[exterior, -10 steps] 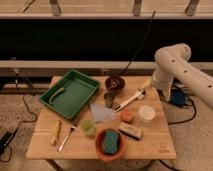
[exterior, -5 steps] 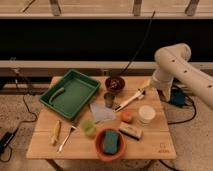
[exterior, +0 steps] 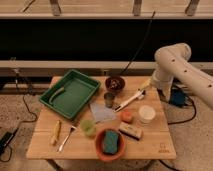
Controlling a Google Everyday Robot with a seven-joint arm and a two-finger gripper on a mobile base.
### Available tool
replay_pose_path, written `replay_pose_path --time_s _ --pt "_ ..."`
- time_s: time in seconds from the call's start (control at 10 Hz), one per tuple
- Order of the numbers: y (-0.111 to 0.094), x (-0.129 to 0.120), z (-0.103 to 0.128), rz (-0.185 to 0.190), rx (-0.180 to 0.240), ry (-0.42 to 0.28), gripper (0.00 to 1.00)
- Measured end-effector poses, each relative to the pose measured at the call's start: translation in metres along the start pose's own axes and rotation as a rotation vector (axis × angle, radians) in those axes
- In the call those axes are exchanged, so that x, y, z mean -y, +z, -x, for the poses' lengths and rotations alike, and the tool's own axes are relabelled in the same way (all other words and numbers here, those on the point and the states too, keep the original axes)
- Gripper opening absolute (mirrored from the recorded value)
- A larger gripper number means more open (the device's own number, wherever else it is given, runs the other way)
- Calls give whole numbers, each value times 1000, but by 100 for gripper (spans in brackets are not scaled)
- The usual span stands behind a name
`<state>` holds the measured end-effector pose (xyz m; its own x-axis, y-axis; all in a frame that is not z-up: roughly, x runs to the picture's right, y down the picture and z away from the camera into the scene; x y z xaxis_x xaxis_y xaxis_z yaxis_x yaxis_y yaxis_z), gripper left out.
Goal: Place apple in metal cup
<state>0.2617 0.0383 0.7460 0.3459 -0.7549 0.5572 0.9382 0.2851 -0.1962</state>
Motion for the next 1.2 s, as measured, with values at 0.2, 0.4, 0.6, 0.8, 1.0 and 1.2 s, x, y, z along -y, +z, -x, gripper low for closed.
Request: replay_pose_path --time_s 0.2,0.4,0.6,0.8,1.0,1.2 --pt "5 30 2 -29 10 -79 80" --pt "17 67 5 -39 25 -156 80" --pt "33 89 5 -33 37 -211 80" --pt "56 104 9 -20 64 -258 80" --pt "82 107 25 -1 103 -298 80" --pt "100 112 40 3 129 -335 80"
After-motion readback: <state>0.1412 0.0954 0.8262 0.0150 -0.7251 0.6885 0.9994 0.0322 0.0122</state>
